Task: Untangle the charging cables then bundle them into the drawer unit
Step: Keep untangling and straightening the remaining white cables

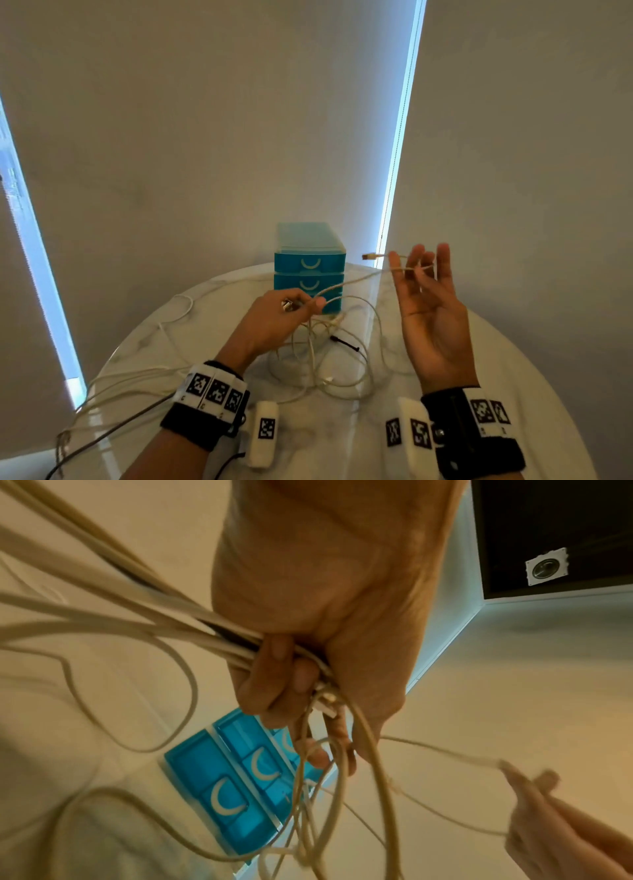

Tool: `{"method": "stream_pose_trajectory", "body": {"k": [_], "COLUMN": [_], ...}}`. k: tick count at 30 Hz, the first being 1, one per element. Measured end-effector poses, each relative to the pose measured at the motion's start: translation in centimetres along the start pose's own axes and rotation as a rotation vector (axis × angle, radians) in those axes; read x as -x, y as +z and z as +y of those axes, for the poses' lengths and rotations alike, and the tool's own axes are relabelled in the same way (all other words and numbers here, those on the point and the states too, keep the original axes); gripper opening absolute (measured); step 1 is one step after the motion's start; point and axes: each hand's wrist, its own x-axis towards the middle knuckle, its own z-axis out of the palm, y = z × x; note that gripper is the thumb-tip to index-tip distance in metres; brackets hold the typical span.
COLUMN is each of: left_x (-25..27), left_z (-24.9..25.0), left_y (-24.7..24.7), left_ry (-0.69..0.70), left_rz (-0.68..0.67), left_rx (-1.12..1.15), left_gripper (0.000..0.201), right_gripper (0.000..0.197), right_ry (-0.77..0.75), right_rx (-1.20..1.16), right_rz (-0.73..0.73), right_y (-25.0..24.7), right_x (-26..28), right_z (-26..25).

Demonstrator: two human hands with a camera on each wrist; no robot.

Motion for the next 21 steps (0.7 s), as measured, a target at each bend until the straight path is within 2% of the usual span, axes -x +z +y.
{"method": "stream_pose_trajectory", "body": {"k": [1,3,5,8,10,12,15,18,19,21], "left_x": [0.0,0.0,0.1,0.4,0.7,0.8,0.7,0.7,0.7,0.5], "left_z": [0.0,0.3,0.7,1.6,2.0,2.3,2.1,2.2,2.2,1.8], "left_y": [-0.3,-0.6,-0.7,-0.8,-0.6,-0.3,0.1,0.0,0.0,-0.2], "left_ry": [0.002,0.027,0.055,0.082,0.119,0.155,0.133,0.119,0.115,0.076], "left_rz": [0.047,0.129,0.184,0.235,0.211,0.136,0.043,0.017,0.007,-0.053], "left_rx": [0.021,0.090,0.175,0.294,0.343,0.358,0.348,0.325,0.327,0.261], "left_gripper": [0.038,0.037,0.037,0.034,0.029,0.025,0.023,0.022,0.024,0.042], "right_gripper": [0.053,0.052,0.052,0.044,0.027,0.026,0.010,0.009,0.010,0.010], "right_ry": [0.002,0.025,0.048,0.133,0.221,0.236,0.176,0.114,0.066,-0.044], "right_rx": [0.002,0.168,0.444,0.904,1.202,1.386,1.451,1.467,1.468,1.403], "right_rz": [0.011,0.062,0.086,-0.023,-0.107,-0.153,-0.185,-0.199,-0.167,-0.017], "right_y": [-0.5,-1.0,-1.3,-0.9,-1.1,-1.6,-2.2,-2.2,-2.1,-1.8], "right_x": [-0.1,-0.4,-0.3,0.8,1.5,1.9,2.1,1.8,1.7,1.3], "right_z": [-0.2,0.2,1.5,3.6,5.3,6.8,7.5,6.8,6.4,5.4]}}
